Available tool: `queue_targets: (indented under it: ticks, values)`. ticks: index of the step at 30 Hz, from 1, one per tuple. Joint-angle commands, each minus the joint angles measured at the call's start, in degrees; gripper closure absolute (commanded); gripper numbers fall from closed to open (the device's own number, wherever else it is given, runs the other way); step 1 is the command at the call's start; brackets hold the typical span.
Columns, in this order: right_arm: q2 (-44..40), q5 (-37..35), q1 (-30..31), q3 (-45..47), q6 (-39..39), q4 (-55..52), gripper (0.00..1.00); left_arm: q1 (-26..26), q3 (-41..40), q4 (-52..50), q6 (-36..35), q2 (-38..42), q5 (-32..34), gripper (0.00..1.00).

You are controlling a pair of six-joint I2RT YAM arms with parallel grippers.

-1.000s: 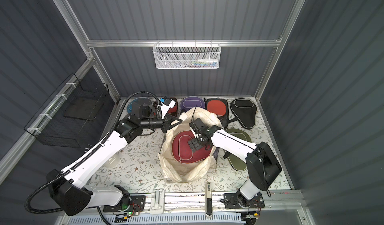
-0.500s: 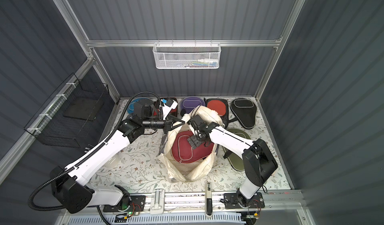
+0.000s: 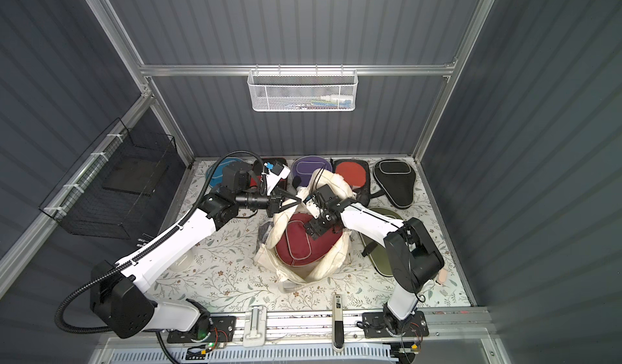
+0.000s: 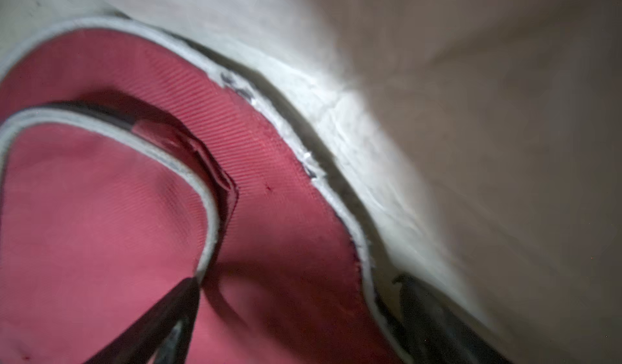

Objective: Remove the ping pong set from the canvas bag
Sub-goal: Pick up the ping pong set from the canvas bag.

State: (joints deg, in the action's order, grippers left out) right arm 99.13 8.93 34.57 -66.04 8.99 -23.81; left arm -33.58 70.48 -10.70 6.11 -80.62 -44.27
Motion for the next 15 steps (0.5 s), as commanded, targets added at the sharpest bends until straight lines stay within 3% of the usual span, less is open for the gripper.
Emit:
queue_targets:
  ticks: [1,10,11,15]
  values:
    - [3.73,6.08,-0.20,-1.14,-0.36,-2.00,0.23,-0.96,0.41,5.69,-0.89,1.58,-7.13,1.00]
    - [1.32,6.54,-0.20,0.17,-2.48,-3.59,0.96,-0.96,0.89,4.42,-2.42,1.52,-6.33,1.00]
    - [0.60,6.20,-0.21,0.27,-2.52,-3.94,1.00,-0.96,0.89,4.54,-2.17,1.52,-6.27,1.00]
    - [-3.55,4.57,-0.23,0.63,-2.99,-5.42,1.00,-0.96,0.43,5.01,-2.07,1.85,-5.54,1.00]
